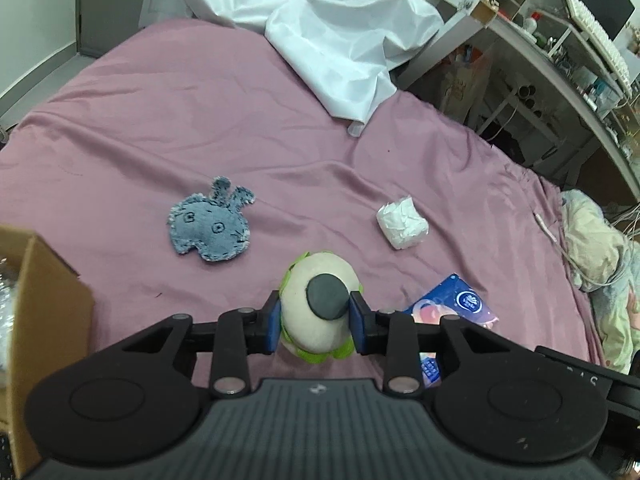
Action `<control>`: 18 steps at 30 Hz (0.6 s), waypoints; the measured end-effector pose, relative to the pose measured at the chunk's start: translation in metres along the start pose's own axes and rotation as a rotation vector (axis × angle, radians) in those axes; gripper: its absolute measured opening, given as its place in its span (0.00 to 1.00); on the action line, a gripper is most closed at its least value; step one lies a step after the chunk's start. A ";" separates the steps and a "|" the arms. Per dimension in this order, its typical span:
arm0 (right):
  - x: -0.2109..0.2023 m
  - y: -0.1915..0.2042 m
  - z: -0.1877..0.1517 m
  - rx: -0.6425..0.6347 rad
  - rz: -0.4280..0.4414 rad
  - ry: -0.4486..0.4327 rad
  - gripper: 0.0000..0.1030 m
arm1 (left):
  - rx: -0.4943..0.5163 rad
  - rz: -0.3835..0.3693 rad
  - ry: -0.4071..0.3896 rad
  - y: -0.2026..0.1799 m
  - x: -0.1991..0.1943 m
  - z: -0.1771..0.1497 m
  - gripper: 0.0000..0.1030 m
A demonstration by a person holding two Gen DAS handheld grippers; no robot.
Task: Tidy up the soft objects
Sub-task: 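Close the left tool on the green plush while the right tool grips the tissue pack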
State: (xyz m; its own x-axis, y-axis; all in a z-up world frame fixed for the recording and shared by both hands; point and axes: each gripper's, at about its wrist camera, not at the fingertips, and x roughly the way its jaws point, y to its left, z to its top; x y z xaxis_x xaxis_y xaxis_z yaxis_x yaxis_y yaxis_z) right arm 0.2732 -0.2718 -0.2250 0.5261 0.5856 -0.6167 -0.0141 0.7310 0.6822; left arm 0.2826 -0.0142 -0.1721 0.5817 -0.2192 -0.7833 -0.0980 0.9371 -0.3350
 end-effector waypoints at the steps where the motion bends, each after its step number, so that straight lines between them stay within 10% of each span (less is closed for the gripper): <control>1: -0.003 0.003 -0.001 -0.010 -0.003 -0.006 0.21 | -0.003 -0.005 -0.009 0.000 -0.005 -0.001 0.32; 18: -0.031 0.057 -0.020 -0.132 0.011 -0.057 0.21 | -0.005 -0.035 -0.103 0.019 -0.073 -0.013 0.32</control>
State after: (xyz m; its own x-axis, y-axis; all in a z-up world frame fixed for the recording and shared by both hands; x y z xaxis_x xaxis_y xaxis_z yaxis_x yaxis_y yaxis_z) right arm 0.2392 -0.2408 -0.1749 0.5727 0.5754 -0.5839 -0.1297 0.7669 0.6285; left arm 0.2276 0.0157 -0.1280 0.6649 -0.2226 -0.7130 -0.0802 0.9278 -0.3644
